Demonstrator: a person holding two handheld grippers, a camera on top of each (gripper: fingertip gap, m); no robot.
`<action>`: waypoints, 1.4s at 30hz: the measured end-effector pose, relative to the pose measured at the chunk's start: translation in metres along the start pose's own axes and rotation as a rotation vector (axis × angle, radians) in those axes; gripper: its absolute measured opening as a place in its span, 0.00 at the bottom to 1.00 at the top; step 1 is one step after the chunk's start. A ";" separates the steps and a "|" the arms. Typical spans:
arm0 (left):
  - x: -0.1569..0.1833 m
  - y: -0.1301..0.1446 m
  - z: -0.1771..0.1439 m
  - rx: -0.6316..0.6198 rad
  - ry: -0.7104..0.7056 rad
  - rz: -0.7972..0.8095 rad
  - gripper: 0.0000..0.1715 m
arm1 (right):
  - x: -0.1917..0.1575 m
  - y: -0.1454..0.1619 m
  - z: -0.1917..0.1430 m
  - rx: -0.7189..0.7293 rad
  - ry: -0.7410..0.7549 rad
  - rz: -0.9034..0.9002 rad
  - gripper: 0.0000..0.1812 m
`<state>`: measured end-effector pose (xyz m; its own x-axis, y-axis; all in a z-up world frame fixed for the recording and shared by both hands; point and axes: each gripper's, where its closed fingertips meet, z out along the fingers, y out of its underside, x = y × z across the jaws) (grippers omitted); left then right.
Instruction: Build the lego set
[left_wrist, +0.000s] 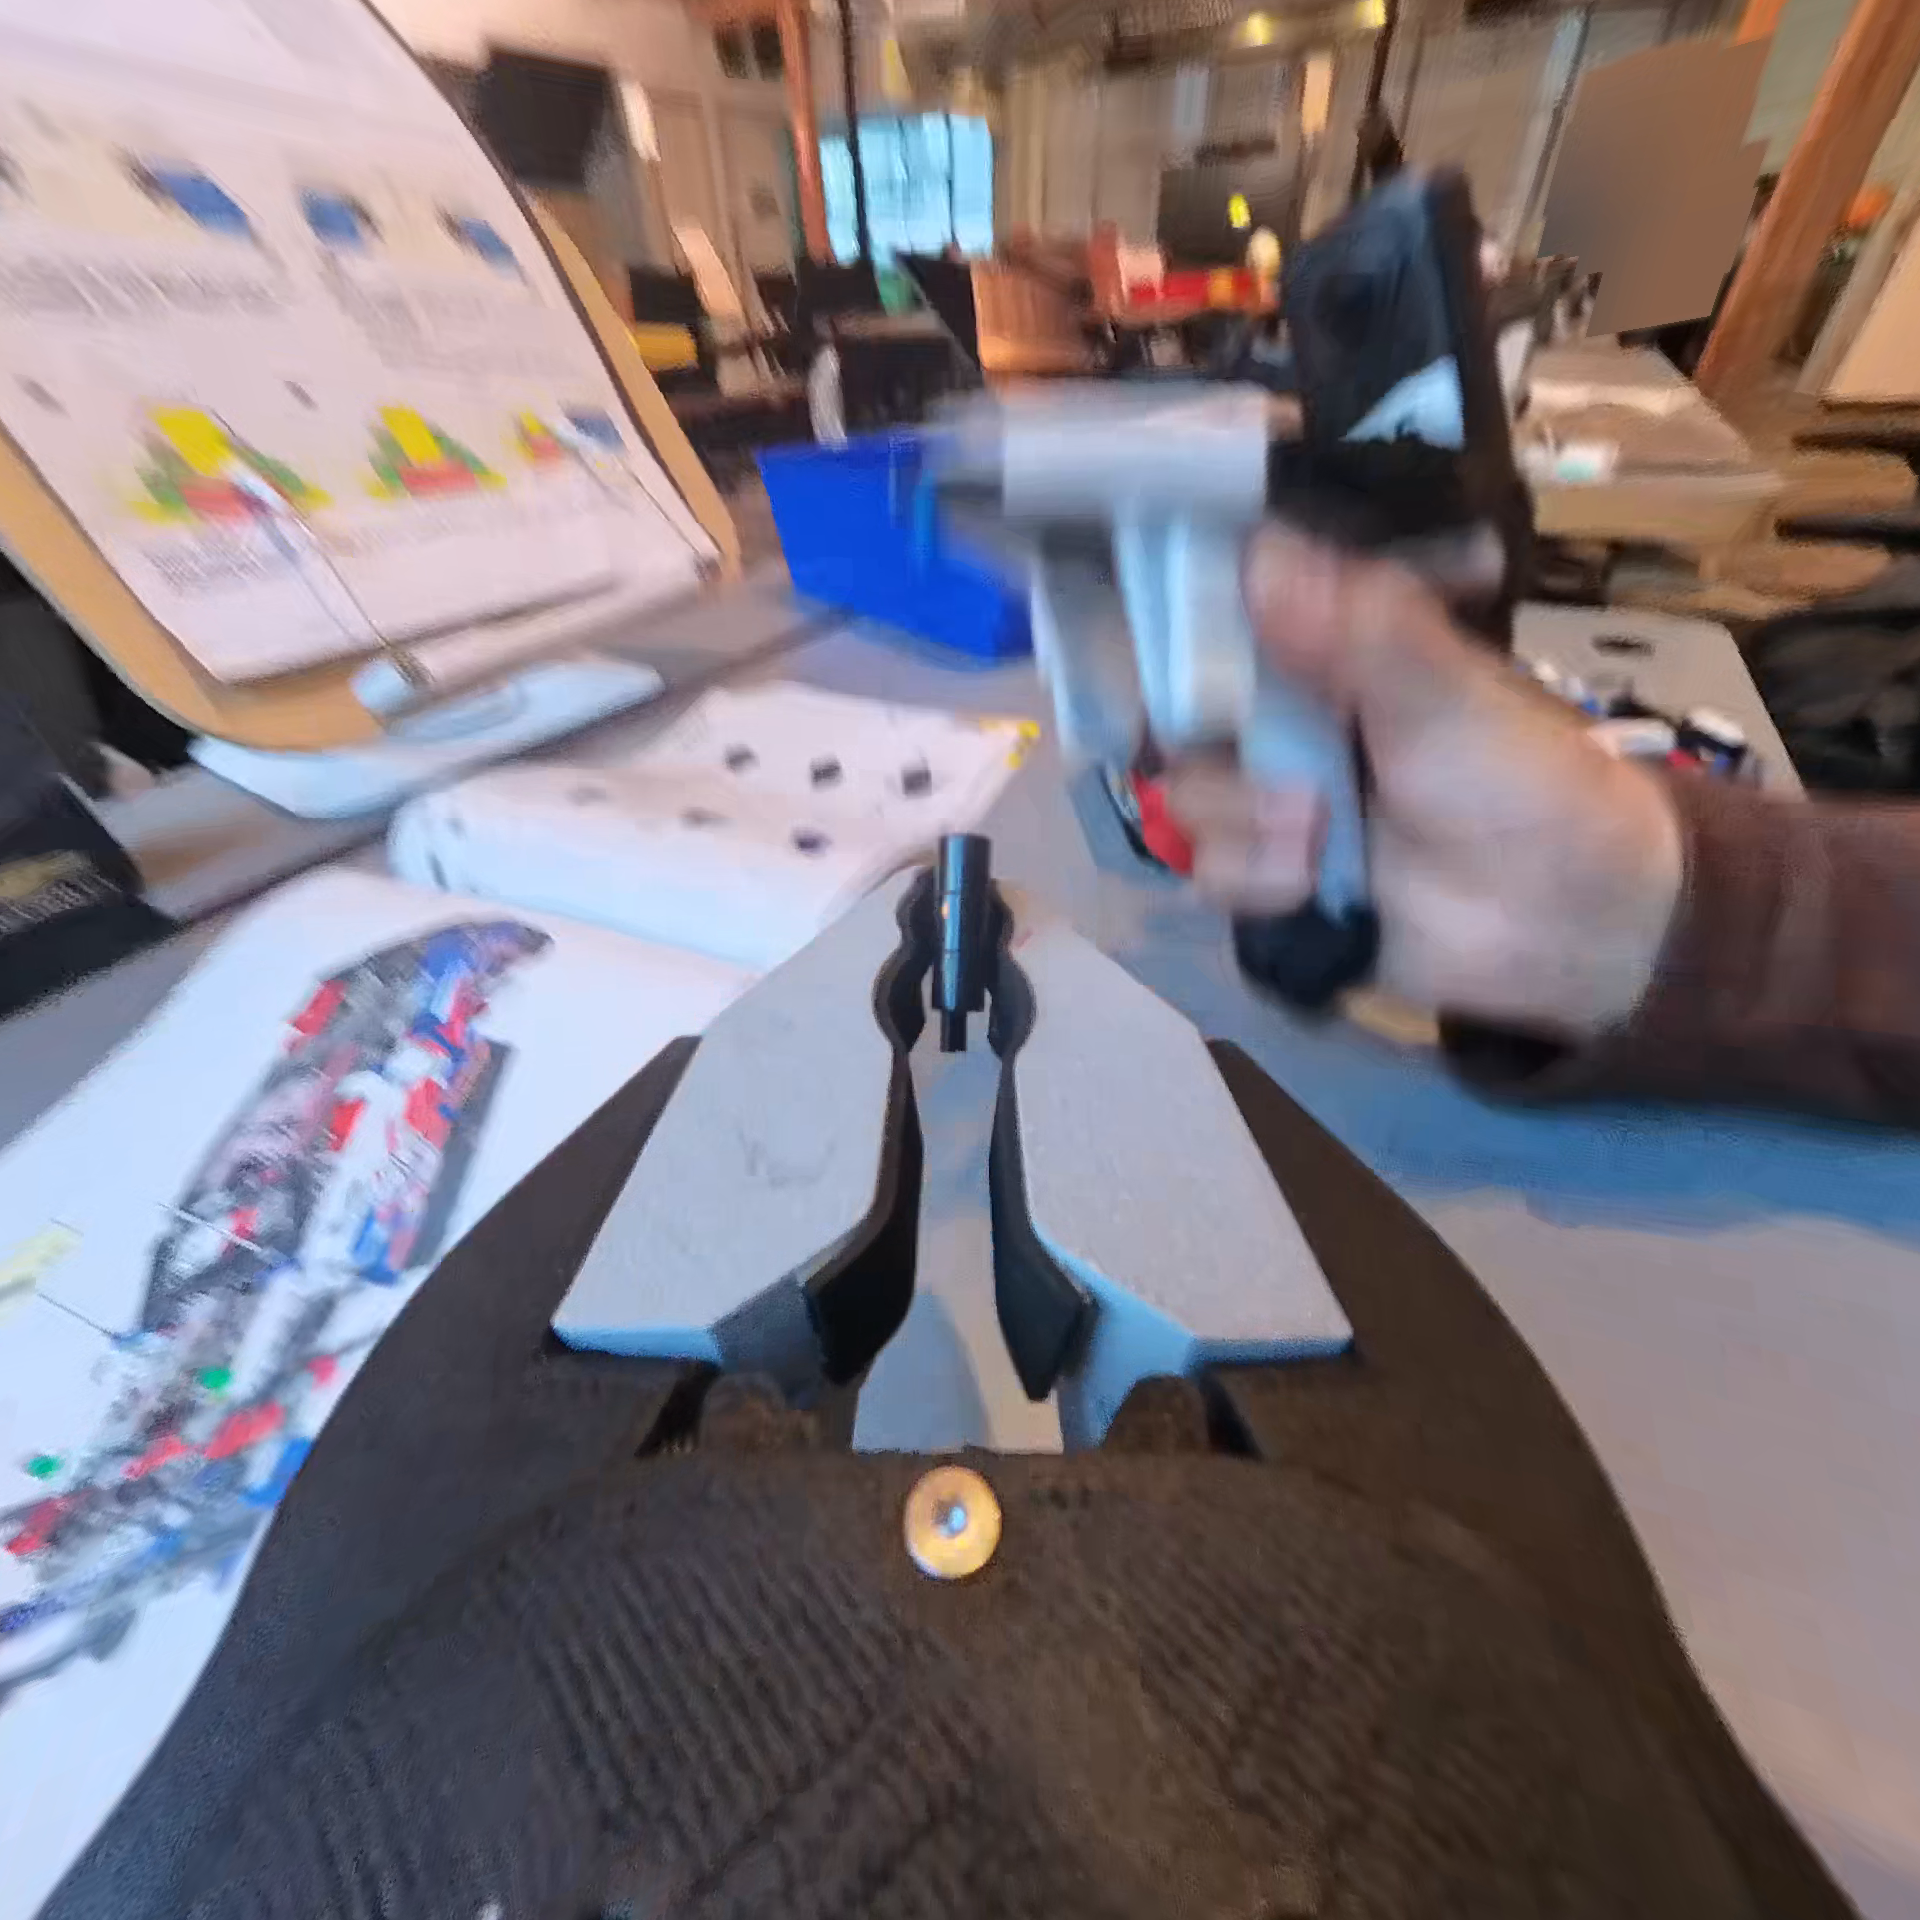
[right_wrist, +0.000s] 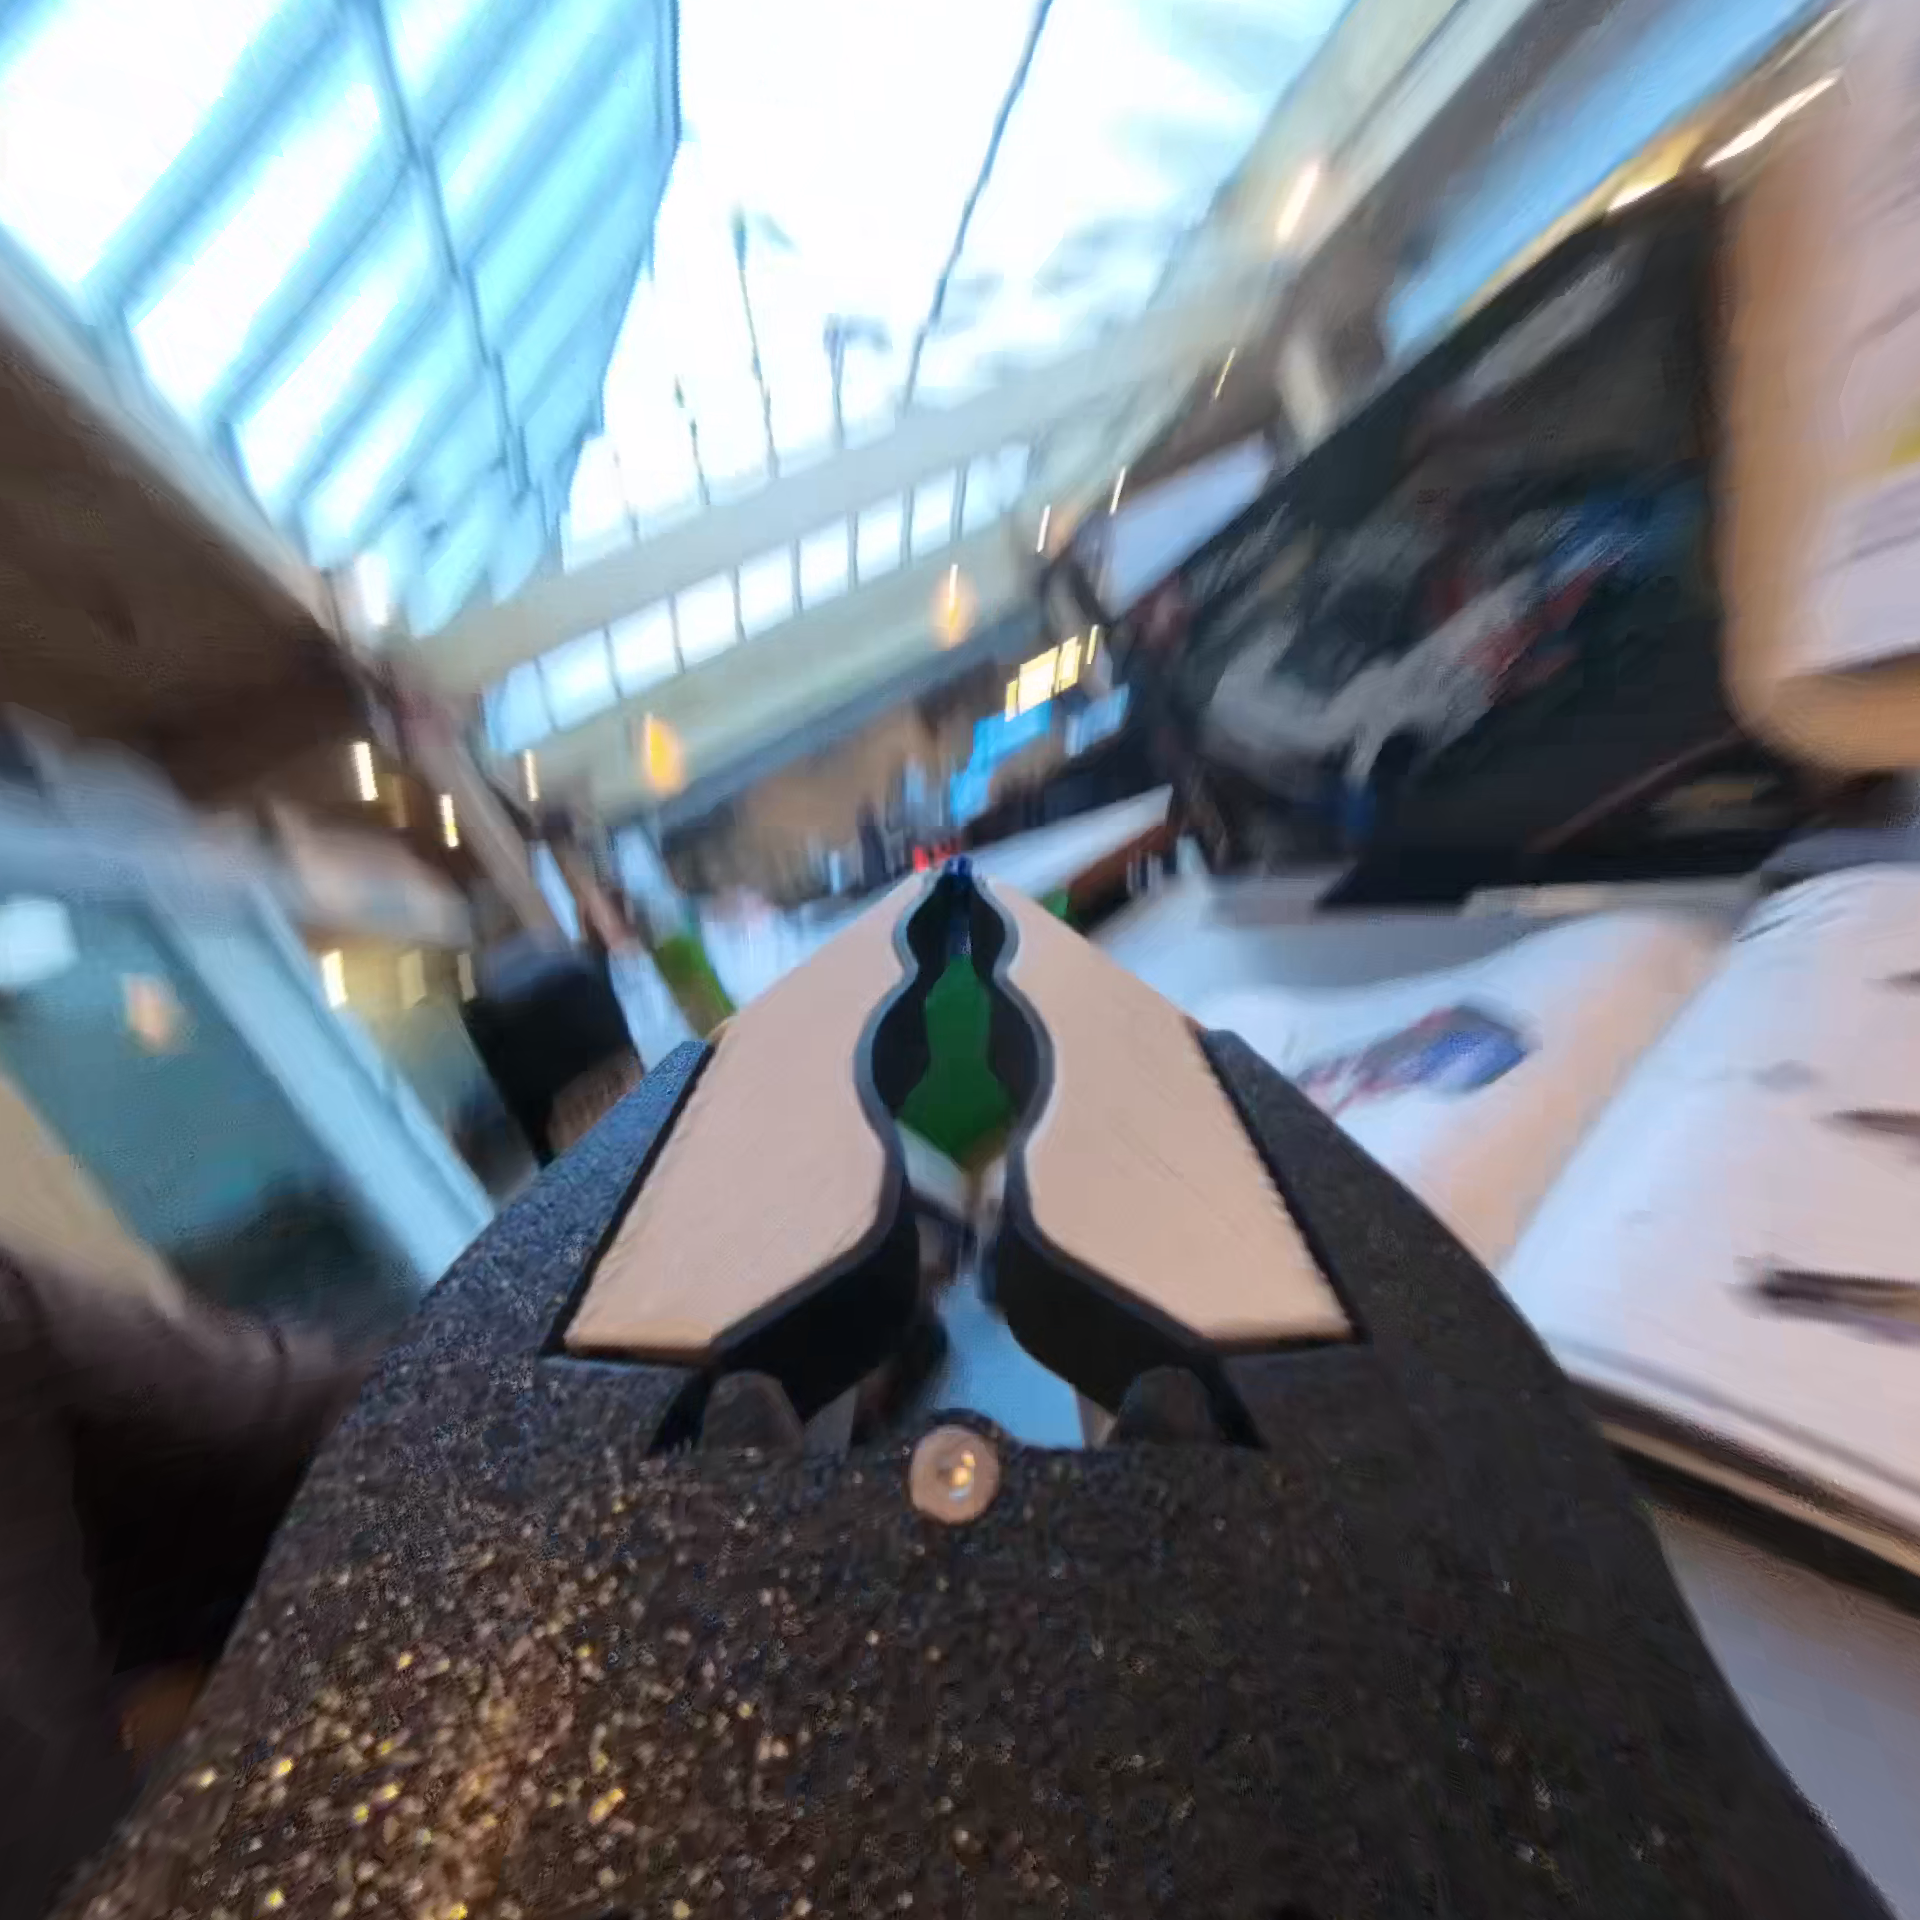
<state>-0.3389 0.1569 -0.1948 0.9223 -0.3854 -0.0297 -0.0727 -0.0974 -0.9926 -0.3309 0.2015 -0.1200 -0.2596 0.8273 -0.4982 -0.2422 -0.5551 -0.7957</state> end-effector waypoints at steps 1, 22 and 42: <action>0.006 0.012 0.002 -0.035 0.036 -0.032 0.03 | 0.007 -0.026 -0.015 0.091 0.000 0.041 0.01; 0.101 0.077 -0.004 -0.606 0.531 -0.182 0.17 | -0.011 0.048 -0.020 -0.697 -0.022 -0.322 0.02; 0.115 0.106 -0.059 -0.856 0.687 0.092 0.24 | -0.045 0.153 -0.156 -1.193 0.165 -0.311 0.02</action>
<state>-0.2631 0.0487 -0.2961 0.5113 -0.8263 0.2363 -0.6143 -0.5437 -0.5719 -0.2106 0.0928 -0.2736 -0.2020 0.9585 -0.2012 0.7507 0.0196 -0.6604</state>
